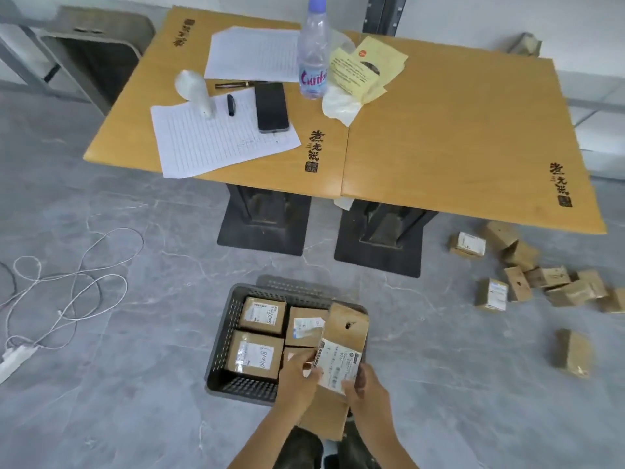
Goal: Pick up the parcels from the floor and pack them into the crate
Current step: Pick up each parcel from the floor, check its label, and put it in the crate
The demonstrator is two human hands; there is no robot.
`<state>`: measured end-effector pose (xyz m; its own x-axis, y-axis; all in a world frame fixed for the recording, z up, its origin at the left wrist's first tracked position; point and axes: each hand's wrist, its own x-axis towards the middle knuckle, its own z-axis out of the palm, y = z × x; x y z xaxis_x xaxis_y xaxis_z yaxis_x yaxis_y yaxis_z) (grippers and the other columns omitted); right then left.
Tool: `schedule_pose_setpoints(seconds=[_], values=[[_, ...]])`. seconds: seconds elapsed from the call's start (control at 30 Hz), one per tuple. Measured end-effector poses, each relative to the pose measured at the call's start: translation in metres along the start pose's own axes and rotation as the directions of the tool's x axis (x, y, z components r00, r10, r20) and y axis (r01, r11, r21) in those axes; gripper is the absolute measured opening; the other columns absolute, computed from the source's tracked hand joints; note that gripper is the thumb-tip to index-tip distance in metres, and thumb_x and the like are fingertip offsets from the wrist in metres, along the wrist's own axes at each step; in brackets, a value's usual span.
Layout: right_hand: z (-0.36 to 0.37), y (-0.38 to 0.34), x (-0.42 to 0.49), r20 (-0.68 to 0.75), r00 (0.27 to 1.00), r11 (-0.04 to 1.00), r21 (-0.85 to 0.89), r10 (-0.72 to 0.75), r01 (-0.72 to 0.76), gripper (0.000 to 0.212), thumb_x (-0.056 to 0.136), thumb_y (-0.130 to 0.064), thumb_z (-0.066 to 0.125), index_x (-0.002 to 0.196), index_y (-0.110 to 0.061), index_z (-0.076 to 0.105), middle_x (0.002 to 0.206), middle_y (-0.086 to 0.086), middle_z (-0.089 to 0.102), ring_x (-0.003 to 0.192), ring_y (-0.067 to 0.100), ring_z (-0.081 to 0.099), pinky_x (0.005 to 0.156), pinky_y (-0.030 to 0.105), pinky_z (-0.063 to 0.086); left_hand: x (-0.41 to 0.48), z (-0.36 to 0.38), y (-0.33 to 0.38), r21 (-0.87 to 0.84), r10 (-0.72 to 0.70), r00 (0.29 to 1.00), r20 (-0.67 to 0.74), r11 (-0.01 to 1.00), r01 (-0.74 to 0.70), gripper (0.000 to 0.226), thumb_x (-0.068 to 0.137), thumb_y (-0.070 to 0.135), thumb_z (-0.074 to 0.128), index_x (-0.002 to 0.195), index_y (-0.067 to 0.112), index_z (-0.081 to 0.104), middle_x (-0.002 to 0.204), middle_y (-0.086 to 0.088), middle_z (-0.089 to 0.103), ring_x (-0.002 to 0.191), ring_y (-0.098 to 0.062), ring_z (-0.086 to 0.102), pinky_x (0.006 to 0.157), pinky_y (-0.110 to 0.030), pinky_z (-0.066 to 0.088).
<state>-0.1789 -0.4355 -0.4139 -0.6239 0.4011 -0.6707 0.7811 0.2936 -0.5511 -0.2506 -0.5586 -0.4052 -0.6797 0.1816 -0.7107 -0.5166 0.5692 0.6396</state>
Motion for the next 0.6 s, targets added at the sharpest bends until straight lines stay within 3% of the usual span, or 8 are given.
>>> schedule_pose_setpoints(seconds=[0.1,0.2,0.33,0.47,0.53,0.6], values=[[0.03,0.031,0.048,-0.021,0.992,0.99,-0.059,0.128,-0.129,0.027,0.088,-0.019,0.062,0.109,-0.027,0.046,0.094,-0.003,0.062,0.088,0.016,0.063,0.082,0.03,0.053,0.054,0.022,-0.044,0.033,-0.043,0.998,0.039,0.999,0.042,0.037,0.09,0.005,0.055,0.126,0.015,0.054,0.121,0.001,0.055,0.109,-0.011,0.054,0.097,-0.023,0.045],[0.067,0.076,0.101,-0.05,0.983,0.978,-0.095,0.179,-0.183,0.034,0.088,-0.016,0.06,0.121,-0.019,0.05,0.11,0.007,0.064,0.088,0.017,0.06,0.076,0.019,0.047,0.107,0.05,-0.091,0.052,-0.091,0.988,0.122,0.995,0.085,0.044,0.091,0.009,0.052,0.134,0.018,0.045,0.128,0.002,0.052,0.113,-0.009,0.051,0.096,-0.018,0.043],[0.112,0.125,0.163,-0.065,0.978,0.972,-0.113,0.198,-0.204,0.054,0.092,-0.021,0.055,0.14,-0.027,0.033,0.12,0.001,0.06,0.097,0.017,0.059,0.084,0.025,0.048,0.166,0.087,-0.144,-0.016,-0.098,0.976,0.193,0.995,0.103,0.04,0.095,0.01,0.049,0.133,0.02,0.044,0.128,0.003,0.055,0.11,-0.007,0.054,0.088,-0.013,0.046],[0.148,0.164,0.207,-0.056,0.988,0.965,-0.21,0.146,-0.155,0.059,0.093,-0.009,0.048,0.146,-0.023,0.026,0.128,0.006,0.045,0.114,0.022,0.051,0.094,0.04,0.05,0.223,0.119,-0.185,-0.082,-0.119,0.971,0.208,0.987,0.139,0.04,0.097,0.009,0.045,0.136,0.018,0.044,0.131,0.002,0.054,0.12,-0.01,0.051,0.101,-0.024,0.044],[0.156,0.177,0.222,-0.052,0.991,0.955,-0.262,0.127,-0.136,0.061,0.094,-0.007,0.049,0.147,-0.02,0.024,0.135,0.008,0.035,0.116,0.02,0.046,0.098,0.036,0.049,0.246,0.134,-0.201,-0.093,-0.106,0.964,0.244,0.987,0.132,0.042,0.096,0.005,0.046,0.136,0.018,0.044,0.129,0.002,0.056,0.114,-0.008,0.055,0.093,-0.026,0.051],[0.159,0.19,0.235,-0.049,0.996,0.931,-0.354,0.08,-0.093,0.069,0.092,-0.007,0.055,0.149,-0.02,0.019,0.142,0.01,0.025,0.124,0.022,0.039,0.103,0.031,0.041,0.266,0.15,-0.212,-0.118,-0.071,0.961,0.268,0.987,0.106,0.042,0.094,0.003,0.051,0.133,0.017,0.045,0.12,0.008,0.059,0.096,0.006,0.058,0.077,-0.014,0.053]])
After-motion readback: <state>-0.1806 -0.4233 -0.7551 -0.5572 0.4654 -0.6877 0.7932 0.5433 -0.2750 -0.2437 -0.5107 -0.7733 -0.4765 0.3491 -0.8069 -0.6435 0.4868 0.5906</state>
